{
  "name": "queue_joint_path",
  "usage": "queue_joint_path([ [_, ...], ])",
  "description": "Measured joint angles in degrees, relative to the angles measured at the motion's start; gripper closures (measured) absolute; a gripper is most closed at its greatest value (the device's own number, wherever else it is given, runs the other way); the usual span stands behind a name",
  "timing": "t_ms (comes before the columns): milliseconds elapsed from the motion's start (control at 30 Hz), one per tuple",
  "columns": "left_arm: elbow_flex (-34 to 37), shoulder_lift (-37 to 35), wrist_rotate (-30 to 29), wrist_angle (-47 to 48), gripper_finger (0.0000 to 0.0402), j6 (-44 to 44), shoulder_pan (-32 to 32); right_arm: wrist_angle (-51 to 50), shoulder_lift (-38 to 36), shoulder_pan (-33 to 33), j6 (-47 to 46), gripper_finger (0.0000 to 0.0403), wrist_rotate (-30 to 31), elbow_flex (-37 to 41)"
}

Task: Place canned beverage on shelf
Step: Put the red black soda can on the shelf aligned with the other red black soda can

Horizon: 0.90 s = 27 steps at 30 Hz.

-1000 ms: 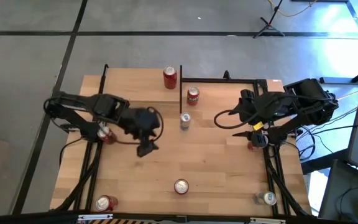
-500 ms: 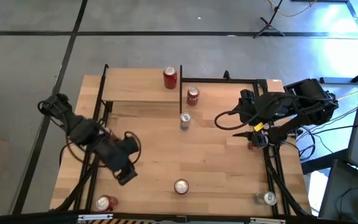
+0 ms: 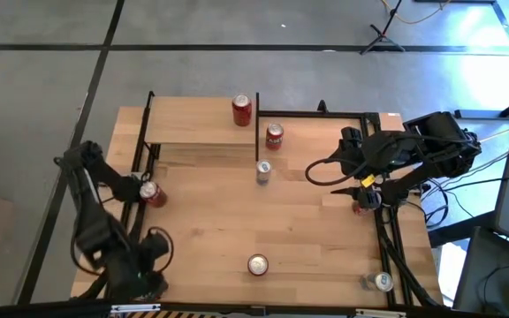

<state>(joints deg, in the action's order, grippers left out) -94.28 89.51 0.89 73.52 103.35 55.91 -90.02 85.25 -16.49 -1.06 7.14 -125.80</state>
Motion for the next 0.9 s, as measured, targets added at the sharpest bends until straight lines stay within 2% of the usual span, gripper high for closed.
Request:
queue_joint_path([
  [100,0.04,2.27,0.23,1.56,0.0147,-1.14,2.40,0.01,0.00,0.00,0.02,0.0055,0.00,0.00],
  [400,0.04,9.39,3.05,2.89,0.0147,-13.26,5.68,0.00,0.00,0.00,-0.32,0.0055,0.00,0.00],
  [900,0.69,13.38,0.76,3.18,0.0147,-13.91,7.90,0.12,0.00,0.00,-1.77,0.0055,-0.02,0.00],
])
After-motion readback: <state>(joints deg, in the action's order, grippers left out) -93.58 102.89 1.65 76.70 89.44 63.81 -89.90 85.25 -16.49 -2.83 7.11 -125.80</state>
